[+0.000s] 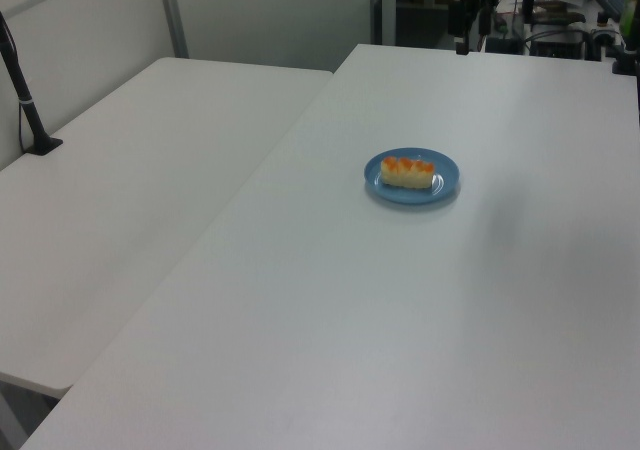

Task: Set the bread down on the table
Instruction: 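Lower the open gripper over the bread roll on the blue plate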

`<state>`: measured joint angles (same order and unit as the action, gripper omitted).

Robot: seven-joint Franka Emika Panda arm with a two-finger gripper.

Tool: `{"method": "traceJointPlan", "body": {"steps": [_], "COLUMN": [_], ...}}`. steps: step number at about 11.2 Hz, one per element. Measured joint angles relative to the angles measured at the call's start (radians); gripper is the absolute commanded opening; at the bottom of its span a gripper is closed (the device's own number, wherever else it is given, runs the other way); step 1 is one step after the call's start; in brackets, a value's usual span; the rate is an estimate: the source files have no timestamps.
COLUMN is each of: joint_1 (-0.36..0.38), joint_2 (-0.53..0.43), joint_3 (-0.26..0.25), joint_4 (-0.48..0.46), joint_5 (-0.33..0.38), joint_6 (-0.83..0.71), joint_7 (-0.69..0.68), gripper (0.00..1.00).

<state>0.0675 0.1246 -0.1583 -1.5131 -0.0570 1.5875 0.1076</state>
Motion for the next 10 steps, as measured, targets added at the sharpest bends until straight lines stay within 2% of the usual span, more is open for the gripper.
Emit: {"method": "traceJointPlan", "body": {"steps": [4,10], "joint_1": [0.000,0.019], "joint_2": [0.025,0.076], "joint_3": [0.000,0.002], "joint_4": [-0.002,-0.004], "joint_5": [0.000,0.000], "joint_6": [0.003,0.104], "joint_7": [0.000,0.000], "gripper": [1.00,1.00]}}
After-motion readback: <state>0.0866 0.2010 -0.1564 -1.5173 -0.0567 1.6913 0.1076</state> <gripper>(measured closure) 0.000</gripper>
